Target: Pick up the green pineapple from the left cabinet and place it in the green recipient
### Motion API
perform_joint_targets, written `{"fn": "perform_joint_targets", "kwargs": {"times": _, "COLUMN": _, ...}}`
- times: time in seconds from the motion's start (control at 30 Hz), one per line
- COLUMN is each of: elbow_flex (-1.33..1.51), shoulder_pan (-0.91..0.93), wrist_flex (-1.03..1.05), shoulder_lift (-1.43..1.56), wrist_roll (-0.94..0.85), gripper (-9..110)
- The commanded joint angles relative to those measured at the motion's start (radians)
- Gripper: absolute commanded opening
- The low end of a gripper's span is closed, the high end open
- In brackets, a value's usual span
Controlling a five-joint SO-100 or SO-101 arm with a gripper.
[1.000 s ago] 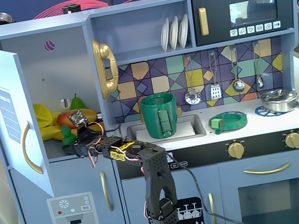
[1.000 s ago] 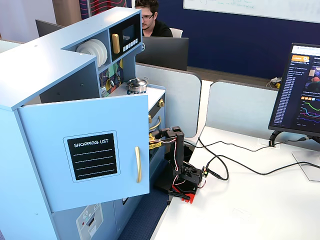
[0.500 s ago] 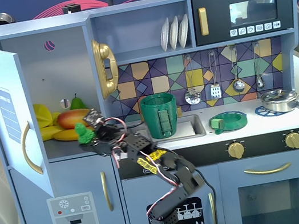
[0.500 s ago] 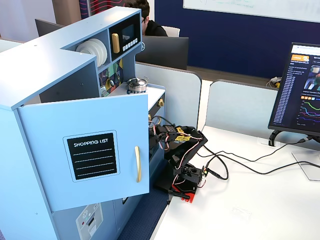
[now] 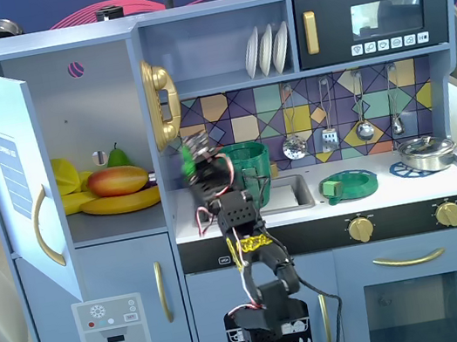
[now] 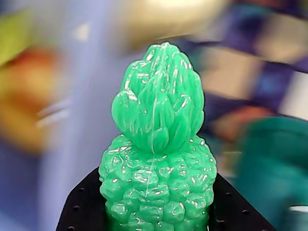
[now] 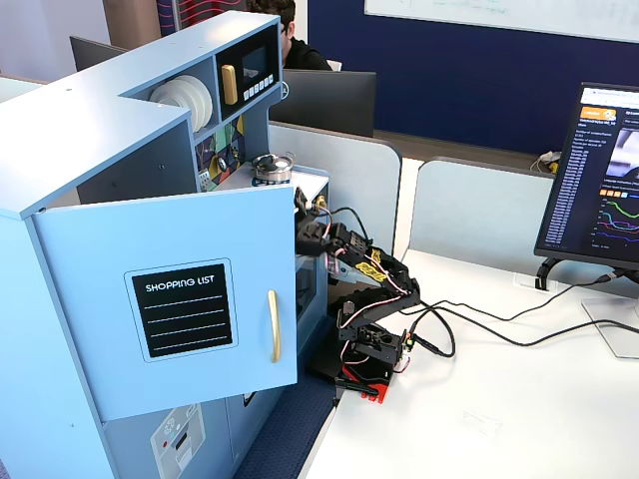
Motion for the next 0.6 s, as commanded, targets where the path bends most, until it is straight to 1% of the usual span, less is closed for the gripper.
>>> {"fn": "perform_joint_targets", "kwargs": {"times": 0.0, "elbow_flex": -0.156, "shoulder_pan": 0.161, "wrist_flex": -0.196, "shoulder_lift": -0.163, "wrist_roll": 0.087, "gripper": 0}}
{"fn": "perform_joint_targets", "kwargs": {"times": 0.23, "elbow_flex": -0.456, "shoulder_pan": 0.262, "wrist_flex": -0.298, "shoulder_lift": -0.518, "wrist_roll": 0.115, "gripper": 0}}
{"fn": "perform_joint_targets", "kwargs": {"times": 0.47, "elbow_flex": -0.657, "shoulder_pan": 0.290, "wrist_flex": -0.310, "shoulder_lift": -0.746, "wrist_roll": 0.081, "gripper": 0}}
{"fn": "perform_joint_targets", "kwargs": {"times": 0.5, "elbow_flex": -0.669, "shoulder_pan": 0.295, "wrist_flex": -0.298, "shoulder_lift": -0.762, "wrist_roll": 0.071, "gripper": 1}}
{"fn": "perform_joint_targets", "kwargs": {"times": 0.57, "elbow_flex": -0.675, "shoulder_pan": 0.299, "wrist_flex": -0.291, "shoulder_lift": -0.782, "wrist_roll": 0.100, "gripper": 10}}
